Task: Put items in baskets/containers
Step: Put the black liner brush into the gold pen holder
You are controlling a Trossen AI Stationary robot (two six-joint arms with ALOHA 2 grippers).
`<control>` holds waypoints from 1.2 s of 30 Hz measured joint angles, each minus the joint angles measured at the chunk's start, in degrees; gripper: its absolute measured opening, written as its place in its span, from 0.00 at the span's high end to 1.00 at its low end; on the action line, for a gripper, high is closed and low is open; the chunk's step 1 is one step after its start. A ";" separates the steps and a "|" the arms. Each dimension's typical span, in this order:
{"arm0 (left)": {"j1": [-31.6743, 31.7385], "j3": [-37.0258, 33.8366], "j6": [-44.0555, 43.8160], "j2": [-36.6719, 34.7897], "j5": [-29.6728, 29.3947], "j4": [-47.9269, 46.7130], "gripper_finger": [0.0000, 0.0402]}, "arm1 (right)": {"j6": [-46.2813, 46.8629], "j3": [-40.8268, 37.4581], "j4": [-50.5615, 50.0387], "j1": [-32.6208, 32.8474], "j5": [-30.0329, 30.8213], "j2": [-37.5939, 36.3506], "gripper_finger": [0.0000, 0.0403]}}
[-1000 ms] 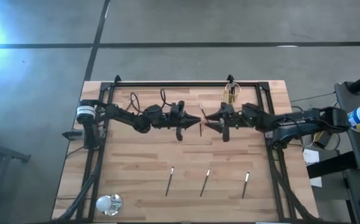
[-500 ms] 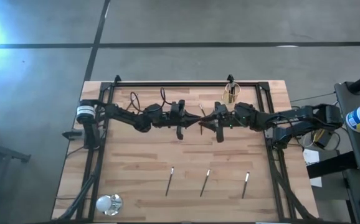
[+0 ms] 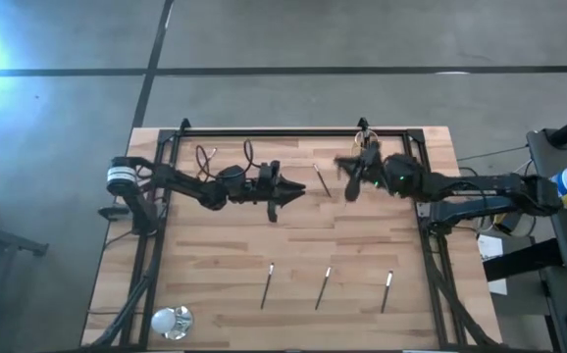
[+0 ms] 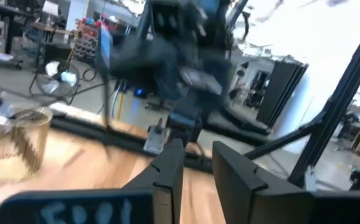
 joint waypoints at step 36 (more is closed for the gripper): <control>-0.13 -16.77 0.93 -1.32 -7.66 13.42 0.80 | 3.10 -3.23 13.29 -30.24 6.98 21.13 0.96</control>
